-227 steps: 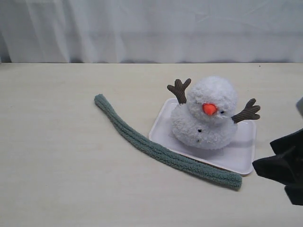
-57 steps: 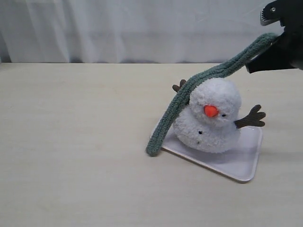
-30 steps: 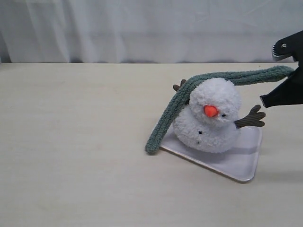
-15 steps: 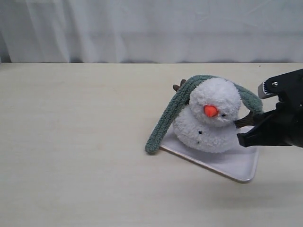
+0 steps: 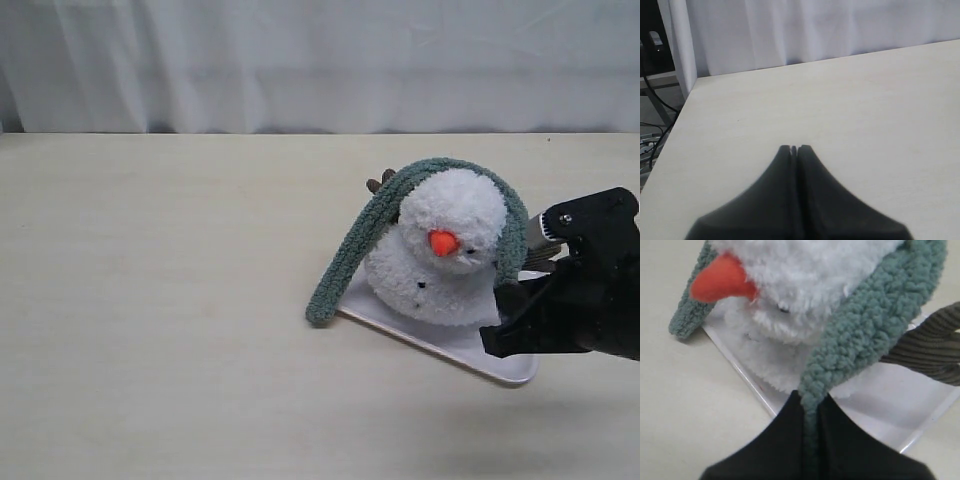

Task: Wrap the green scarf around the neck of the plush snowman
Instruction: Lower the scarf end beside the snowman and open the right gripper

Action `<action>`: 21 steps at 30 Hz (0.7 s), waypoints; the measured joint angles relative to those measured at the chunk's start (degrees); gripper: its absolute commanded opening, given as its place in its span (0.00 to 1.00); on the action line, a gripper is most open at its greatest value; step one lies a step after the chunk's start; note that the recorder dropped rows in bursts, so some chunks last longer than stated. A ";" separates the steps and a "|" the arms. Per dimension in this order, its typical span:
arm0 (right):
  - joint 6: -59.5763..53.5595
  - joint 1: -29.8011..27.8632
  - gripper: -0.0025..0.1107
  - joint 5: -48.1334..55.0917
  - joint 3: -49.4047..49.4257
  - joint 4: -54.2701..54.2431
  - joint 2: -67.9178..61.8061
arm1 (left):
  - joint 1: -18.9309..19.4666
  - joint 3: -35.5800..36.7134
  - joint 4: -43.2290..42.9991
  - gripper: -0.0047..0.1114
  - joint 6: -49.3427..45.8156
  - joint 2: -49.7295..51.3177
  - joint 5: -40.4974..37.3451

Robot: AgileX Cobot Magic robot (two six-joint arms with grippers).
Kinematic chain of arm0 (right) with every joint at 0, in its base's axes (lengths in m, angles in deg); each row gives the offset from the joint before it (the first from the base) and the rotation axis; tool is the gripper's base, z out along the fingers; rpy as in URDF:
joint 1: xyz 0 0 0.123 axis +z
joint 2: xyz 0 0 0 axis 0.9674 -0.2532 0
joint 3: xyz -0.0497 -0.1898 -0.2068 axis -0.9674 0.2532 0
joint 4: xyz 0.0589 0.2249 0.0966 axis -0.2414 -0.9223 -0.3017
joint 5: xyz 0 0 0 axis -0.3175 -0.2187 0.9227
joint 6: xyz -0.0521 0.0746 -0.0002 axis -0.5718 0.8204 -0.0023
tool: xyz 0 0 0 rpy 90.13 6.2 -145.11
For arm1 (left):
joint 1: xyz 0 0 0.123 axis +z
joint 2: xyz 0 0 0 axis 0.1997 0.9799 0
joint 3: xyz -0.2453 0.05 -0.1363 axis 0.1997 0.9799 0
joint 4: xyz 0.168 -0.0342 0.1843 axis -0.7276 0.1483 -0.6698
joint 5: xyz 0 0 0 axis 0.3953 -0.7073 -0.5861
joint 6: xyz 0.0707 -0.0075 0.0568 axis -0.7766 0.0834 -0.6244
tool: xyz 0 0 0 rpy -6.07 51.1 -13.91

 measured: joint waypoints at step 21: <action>-0.11 0.00 0.06 0.94 0.09 0.00 -8.40 | 0.00 0.00 0.00 0.04 0.00 0.00 0.00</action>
